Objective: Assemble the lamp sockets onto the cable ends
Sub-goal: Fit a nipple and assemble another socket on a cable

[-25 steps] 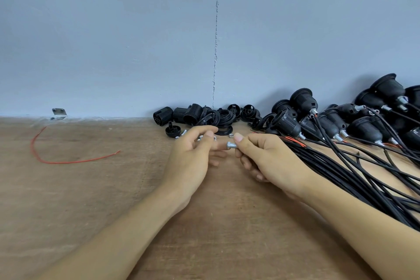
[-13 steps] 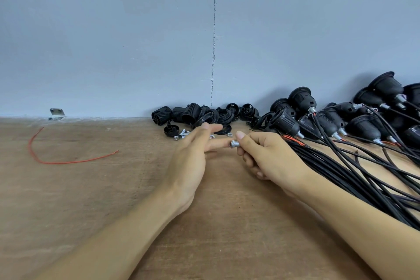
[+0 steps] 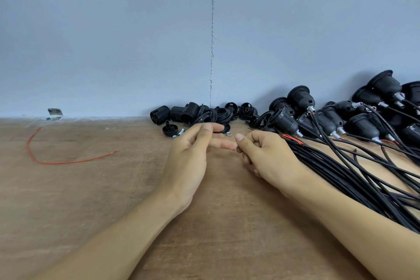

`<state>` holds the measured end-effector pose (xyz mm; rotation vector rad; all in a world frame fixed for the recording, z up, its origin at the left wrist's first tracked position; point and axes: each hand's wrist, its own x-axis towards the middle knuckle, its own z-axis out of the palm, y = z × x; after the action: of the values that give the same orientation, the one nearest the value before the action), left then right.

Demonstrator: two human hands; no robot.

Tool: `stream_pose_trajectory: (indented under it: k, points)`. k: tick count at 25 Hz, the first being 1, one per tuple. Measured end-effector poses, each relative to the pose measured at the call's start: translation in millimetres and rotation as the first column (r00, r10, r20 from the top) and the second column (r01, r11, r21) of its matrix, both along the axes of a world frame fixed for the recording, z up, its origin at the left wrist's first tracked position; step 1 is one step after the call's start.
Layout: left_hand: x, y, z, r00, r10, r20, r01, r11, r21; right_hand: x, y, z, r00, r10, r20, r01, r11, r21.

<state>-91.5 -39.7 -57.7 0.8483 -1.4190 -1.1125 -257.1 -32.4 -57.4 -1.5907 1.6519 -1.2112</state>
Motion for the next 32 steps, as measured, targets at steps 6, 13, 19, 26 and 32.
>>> stream_pose_trajectory:
  k: [6, 13, 19, 26, 32]
  points:
    - [2, -2, -2, 0.999, -0.012, 0.035, 0.009, 0.997, 0.072, -2, 0, 0, 1.0, 0.009, 0.028, -0.009, 1.0, 0.023]
    - [3, -3, -3, 0.996, -0.079, -0.034, 0.083, 0.988, 0.128, -3, -2, -1, 1.0, 0.001, -0.027, -0.001, 1.0, 0.017]
    - [2, -3, -3, 0.993, -0.117, 0.034, 0.112, 0.985, 0.135, -5, -3, -3, 1.0, -0.004, -0.027, 0.005, 1.0, 0.01]
    - [5, -8, -8, 0.996, 0.07, 0.053, -0.076, 0.989, 0.13, -4, -1, -3, 1.0, 0.007, 0.016, -0.008, 1.0, 0.017]
    - [7, -11, -12, 0.895, 0.243, 0.375, -0.215, 0.97, -0.116, -3, 2, -1, 1.0, 0.01, -0.004, -0.01, 0.999, -0.031]
